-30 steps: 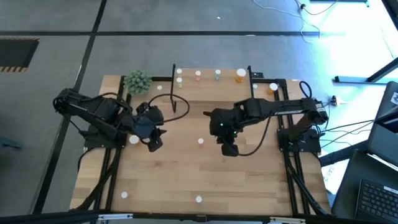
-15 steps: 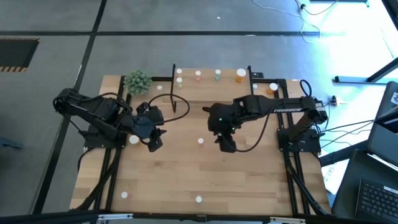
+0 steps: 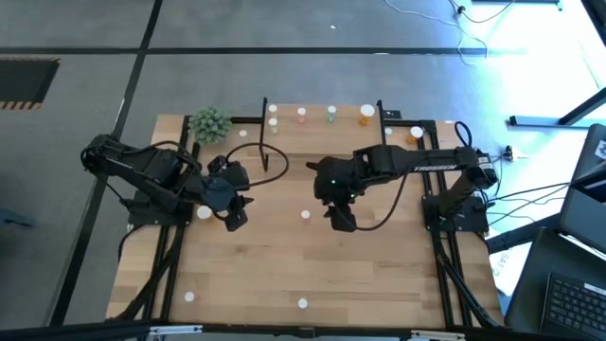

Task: Pick and place medicine bottles onto shelf by color
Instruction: Put the top pink pill bottle on the shelf aligned with the other pink pill bottle

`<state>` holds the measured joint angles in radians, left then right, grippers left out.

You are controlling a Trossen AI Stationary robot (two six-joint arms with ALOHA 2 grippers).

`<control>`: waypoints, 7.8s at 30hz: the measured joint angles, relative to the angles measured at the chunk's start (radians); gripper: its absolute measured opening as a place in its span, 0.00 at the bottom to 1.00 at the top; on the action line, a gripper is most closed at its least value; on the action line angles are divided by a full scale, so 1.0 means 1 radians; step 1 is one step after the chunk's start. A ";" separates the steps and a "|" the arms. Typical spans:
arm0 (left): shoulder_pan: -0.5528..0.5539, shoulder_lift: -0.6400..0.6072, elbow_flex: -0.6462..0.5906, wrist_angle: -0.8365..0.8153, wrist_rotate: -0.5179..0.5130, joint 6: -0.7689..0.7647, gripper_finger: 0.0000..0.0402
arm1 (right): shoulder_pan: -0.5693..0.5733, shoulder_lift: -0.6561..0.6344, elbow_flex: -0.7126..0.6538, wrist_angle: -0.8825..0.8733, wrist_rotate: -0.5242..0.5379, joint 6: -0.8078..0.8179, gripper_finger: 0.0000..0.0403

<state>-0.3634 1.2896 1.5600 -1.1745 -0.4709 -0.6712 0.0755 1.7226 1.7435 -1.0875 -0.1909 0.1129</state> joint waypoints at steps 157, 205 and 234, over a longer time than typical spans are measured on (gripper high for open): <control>0.003 0.000 0.000 -0.017 0.020 0.001 0.37 | -0.071 0.373 0.000 0.173 -0.021 -0.097 0.43; 0.003 0.000 0.000 -0.016 0.020 0.001 0.37 | -0.071 0.381 -0.002 0.170 0.027 -0.013 0.58; 0.003 0.000 0.000 -0.001 0.020 0.001 0.37 | -0.071 0.445 -0.004 0.190 0.041 -0.042 0.56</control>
<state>-0.3607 1.2896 1.5602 -1.1755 -0.4513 -0.6701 0.0040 2.1677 1.7397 -0.8970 -0.1497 0.0704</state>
